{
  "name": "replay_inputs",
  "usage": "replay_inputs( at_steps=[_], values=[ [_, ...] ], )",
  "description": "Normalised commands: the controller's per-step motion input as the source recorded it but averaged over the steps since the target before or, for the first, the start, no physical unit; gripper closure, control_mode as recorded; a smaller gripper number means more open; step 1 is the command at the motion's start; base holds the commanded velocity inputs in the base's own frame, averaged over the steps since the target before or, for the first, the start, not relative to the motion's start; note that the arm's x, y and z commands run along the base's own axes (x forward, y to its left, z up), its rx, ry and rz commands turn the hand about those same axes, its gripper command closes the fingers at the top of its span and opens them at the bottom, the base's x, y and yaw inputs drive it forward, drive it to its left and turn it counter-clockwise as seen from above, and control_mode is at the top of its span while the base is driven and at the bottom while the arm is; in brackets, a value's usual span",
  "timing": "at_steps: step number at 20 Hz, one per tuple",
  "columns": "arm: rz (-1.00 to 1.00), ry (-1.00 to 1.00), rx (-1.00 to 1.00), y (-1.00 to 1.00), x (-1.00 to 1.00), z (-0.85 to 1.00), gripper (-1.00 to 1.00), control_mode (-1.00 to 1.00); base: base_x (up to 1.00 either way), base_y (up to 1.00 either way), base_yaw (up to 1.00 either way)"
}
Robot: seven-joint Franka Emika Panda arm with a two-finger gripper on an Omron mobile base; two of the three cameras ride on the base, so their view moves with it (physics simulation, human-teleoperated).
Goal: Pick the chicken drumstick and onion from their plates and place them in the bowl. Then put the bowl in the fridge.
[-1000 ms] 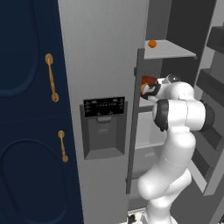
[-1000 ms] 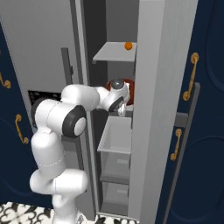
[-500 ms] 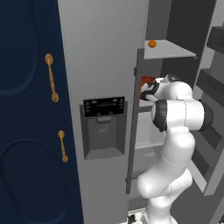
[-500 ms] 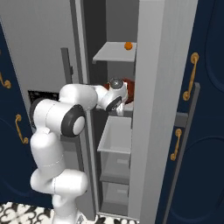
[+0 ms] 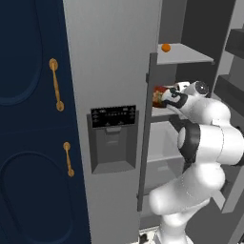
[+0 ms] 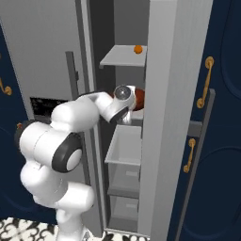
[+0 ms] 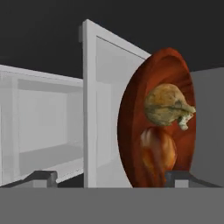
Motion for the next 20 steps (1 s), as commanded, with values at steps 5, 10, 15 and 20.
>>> replay_inputs(
  at_steps=[5,10,15,20],
  values=[
    [0.00,-0.05,0.00,0.16,-1.00,0.33,-1.00,-1.00,0.00,0.00,0.00],
    [0.00,0.00,-0.01,0.36,-1.00,0.21,-1.00,-1.00,0.00,0.00,0.00],
    [-0.01,0.00,-0.04,0.63,-1.00,-0.04,-1.00,-1.00,0.00,0.00,0.00],
    [-0.02,0.00,-0.02,0.51,-1.00,-0.17,-1.00,-1.00,0.00,0.00,0.00]
  ],
)
